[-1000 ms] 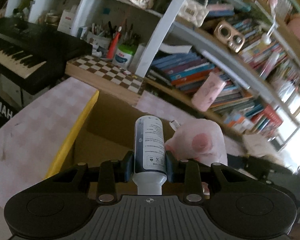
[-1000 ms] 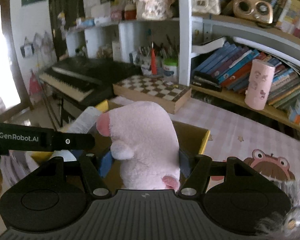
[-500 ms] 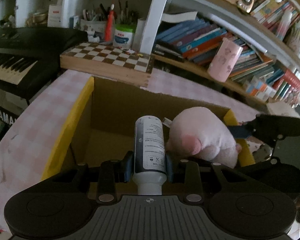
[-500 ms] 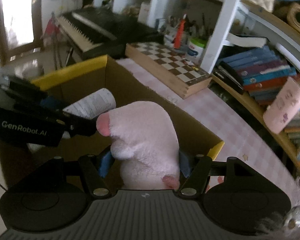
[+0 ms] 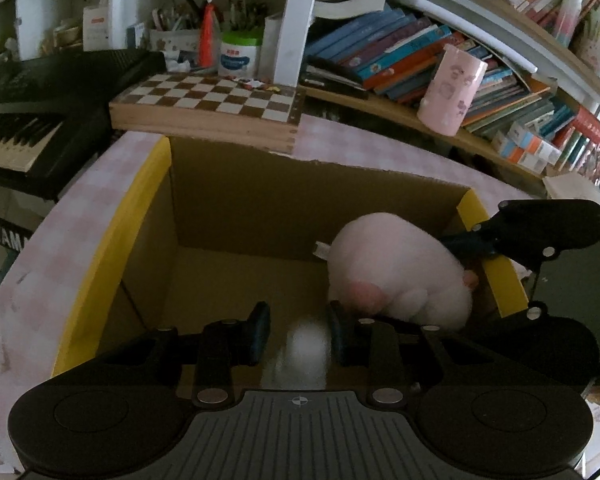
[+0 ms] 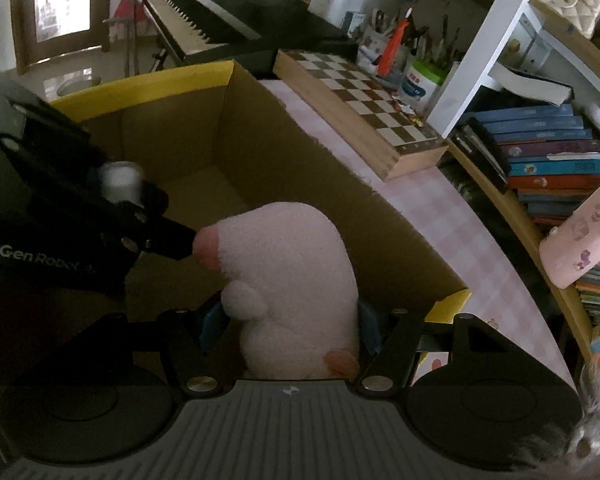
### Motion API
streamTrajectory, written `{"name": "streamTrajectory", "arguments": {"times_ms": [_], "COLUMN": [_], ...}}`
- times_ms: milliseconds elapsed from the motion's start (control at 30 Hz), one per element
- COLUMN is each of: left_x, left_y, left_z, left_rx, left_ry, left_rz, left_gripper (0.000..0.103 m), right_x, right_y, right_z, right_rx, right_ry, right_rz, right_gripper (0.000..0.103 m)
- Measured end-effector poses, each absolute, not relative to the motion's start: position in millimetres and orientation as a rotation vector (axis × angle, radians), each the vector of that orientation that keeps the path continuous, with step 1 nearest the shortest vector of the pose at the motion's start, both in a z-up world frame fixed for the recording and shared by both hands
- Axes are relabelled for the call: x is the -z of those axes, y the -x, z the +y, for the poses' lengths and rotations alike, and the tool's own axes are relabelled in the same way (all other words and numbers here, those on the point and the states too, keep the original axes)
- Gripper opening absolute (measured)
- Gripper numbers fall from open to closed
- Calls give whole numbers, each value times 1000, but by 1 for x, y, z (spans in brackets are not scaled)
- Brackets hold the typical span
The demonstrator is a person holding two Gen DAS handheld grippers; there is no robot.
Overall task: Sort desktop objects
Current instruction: 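Lower the spray bottle into the yellow box and open the left tool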
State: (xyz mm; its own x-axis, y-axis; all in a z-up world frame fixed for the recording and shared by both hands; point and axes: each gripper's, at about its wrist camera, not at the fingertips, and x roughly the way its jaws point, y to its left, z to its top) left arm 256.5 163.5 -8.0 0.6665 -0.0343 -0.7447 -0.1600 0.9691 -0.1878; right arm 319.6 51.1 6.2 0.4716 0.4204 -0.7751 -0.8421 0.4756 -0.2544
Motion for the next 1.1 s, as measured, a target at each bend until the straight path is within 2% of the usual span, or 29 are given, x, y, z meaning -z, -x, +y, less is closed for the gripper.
{"name": "streamTrajectory", "arguments": {"times_ms": [100, 267, 400, 600, 1100], "left_x": [6, -7, -21, -40, -70], "left_y": [-252, -239, -223, -198, -136], "left_z": [163, 160, 156, 149, 145], "left_rx": [-64, -80, -84, -93, -78], "left_ry": [256, 246, 239, 212, 191], "left_rz": [823, 758, 700, 638, 537], "left_gripper": [36, 68, 79, 88, 93], "right_x": [-7, -15, -30, -53, -89], "right_y": [-319, -314, -305, -285, -217], "right_z": [50, 45, 36, 23, -22], "right_rx": [-854, -848, -843, -818, -674], "right_ry": [697, 662, 609, 546, 387], "right_rz": [697, 669, 633, 572, 486], "right_gripper": [65, 75, 77, 78, 81]}}
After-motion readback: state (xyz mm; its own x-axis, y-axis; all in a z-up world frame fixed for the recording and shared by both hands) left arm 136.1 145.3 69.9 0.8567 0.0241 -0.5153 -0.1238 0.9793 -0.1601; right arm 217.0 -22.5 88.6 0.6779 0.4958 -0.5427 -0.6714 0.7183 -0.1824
